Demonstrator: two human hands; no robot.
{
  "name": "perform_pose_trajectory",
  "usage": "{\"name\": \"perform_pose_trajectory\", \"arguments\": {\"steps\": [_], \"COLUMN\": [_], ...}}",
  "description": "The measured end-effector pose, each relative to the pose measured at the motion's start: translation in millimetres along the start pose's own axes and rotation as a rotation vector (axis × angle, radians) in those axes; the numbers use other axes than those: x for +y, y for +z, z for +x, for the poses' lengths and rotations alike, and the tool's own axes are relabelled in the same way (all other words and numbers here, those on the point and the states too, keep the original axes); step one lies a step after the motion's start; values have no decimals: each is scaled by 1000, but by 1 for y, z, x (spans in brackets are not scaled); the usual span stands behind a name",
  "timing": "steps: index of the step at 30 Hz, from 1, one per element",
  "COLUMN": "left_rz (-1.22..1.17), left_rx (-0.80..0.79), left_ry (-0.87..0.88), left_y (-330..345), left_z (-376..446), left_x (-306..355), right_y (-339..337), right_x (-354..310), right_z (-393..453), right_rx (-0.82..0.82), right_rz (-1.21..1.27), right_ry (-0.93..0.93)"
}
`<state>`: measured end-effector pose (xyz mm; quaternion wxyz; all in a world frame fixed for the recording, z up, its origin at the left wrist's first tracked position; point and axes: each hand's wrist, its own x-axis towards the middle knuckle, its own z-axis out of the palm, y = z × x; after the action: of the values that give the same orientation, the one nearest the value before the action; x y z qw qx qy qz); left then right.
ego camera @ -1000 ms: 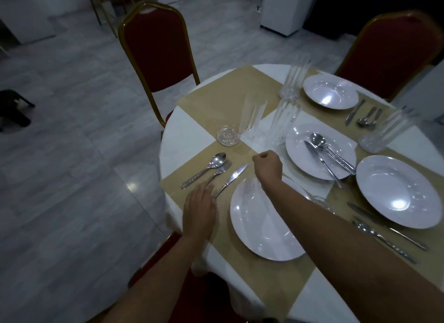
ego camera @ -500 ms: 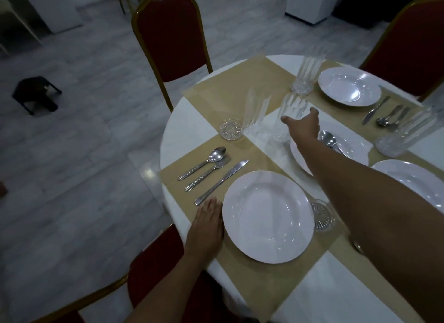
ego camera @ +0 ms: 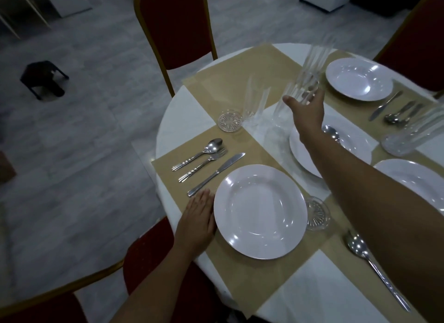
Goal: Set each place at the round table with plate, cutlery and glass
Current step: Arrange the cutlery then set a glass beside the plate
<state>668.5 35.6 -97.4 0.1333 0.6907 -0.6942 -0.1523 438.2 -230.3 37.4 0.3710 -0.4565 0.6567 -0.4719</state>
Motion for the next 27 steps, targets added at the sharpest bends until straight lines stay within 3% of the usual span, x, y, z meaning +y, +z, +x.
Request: {"name": "perform_pose_trajectory", "arguments": {"steps": [5,13,27], "left_rz": [-26,44,125], "left_rx": [-24,-32,-69], "left_ry": [1,29,41], "left_y": [1,-4,1], "left_z": [0,0,-7], "left_x": [0,2,-11], "right_y": [-46,-116,-133], "right_x": [-16,31,73], "right_z": [-56,-159,-202], "right_rx": [10,74,55], "right_rz": [91,14,-23], "right_ry": [-83,-70,5]}}
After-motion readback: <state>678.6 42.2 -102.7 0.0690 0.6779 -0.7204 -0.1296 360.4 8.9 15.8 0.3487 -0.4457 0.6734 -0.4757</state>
